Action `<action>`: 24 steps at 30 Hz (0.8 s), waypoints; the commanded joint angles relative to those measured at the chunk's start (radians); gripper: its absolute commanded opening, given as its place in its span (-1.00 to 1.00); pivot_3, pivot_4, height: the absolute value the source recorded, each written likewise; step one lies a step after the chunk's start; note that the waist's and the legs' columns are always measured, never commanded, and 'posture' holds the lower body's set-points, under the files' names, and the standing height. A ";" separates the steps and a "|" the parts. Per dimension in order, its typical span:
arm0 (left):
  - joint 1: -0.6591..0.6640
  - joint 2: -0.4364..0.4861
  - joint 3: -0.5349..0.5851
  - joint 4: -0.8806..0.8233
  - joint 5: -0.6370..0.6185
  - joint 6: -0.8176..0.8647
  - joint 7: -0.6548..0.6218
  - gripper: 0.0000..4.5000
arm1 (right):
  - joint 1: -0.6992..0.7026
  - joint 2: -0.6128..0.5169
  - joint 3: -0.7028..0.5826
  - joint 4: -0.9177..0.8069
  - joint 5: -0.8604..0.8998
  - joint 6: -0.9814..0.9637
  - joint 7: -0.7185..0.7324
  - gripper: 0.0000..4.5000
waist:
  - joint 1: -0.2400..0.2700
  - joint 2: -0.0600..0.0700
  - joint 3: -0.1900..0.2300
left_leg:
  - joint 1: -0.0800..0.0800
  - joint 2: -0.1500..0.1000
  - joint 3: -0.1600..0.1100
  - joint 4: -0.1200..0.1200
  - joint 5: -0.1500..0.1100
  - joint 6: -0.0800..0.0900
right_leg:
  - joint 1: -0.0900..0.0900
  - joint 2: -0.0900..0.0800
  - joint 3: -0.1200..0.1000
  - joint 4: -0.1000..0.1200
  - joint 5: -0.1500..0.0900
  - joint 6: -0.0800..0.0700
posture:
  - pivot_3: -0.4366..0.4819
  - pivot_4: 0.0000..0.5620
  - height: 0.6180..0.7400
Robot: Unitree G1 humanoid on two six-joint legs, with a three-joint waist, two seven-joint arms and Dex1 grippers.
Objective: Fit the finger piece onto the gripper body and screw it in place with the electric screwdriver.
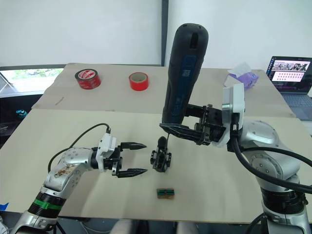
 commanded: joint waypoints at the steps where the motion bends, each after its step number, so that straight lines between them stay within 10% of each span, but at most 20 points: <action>1: -0.017 -0.016 -0.006 0.012 0.023 -0.048 -0.010 1.00 | -0.031 0.017 -0.003 -0.020 -0.002 -0.008 -0.001 -0.14 | 0.000 0.000 0.000 | 0.000 0.000 0.000 0.000 0.000 0.000 | 0.000 0.000 0.000 0.000 0.000 0.000 | -0.05 -0.47 1.00; 24: 0.002 -0.097 -0.053 0.082 0.134 -0.135 0.035 1.00 | -0.021 0.068 0.071 -0.023 -0.045 0.015 0.017 -0.14 | -0.001 0.000 0.000 | -0.001 0.000 0.000 0.000 0.000 0.000 | 0.000 0.000 -0.001 0.000 0.000 0.000 | -0.05 -0.47 1.00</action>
